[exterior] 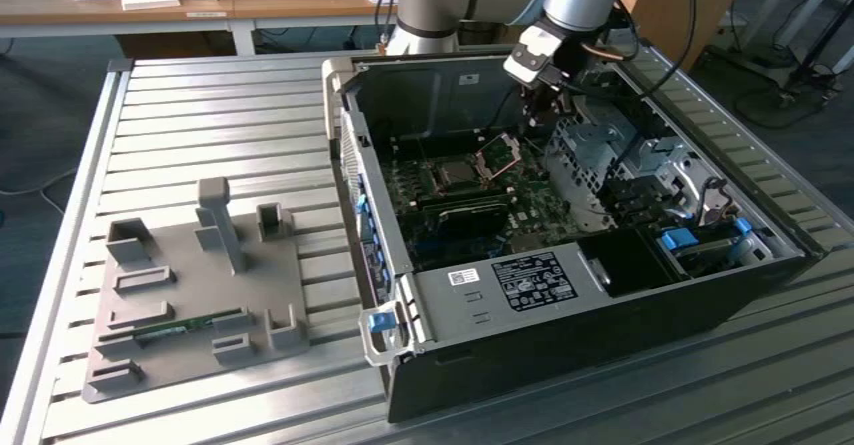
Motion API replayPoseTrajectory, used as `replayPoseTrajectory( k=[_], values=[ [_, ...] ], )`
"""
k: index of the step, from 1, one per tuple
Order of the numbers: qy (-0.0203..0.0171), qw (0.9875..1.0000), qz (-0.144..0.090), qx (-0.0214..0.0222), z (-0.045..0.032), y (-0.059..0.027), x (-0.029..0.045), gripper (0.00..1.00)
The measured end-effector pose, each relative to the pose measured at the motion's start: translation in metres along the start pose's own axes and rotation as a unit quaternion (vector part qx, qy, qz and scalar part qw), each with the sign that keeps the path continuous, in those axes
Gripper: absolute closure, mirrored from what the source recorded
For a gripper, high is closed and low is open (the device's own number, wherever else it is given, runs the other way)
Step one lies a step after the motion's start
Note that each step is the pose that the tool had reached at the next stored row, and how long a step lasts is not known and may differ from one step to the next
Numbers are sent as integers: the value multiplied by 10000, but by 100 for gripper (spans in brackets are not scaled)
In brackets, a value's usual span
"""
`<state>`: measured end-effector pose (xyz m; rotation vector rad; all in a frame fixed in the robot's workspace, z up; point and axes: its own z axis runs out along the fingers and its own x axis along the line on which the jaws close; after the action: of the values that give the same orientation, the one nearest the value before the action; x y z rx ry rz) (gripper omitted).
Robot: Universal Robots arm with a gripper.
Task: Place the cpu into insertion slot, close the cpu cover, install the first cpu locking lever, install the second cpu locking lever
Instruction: 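Close the cpu cover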
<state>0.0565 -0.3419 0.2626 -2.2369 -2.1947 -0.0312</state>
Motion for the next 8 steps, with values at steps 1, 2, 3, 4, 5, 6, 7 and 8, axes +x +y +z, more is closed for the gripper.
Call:
replayPoseTrajectory(
  k=[1, 2, 3, 4, 5, 6, 7, 8],
  values=[
    [0, 10000, 0, 0, 8, 3, 0, 89],
    [-1, 10000, 0, 0, 18, 5, 0, 89],
    [0, 10000, 0, 0, 29, 7, 0, 89],
    [0, 10000, 0, 0, 38, 10, 0, 89],
    [-1, 10000, 0, 0, 45, 14, -1, 89],
    [0, 10000, 0, 0, 51, 20, 0, 89],
    [0, 10000, 0, 0, 57, 26, 0, 89],
    [0, 10000, 0, 0, 63, 31, 0, 89]
  ],
)
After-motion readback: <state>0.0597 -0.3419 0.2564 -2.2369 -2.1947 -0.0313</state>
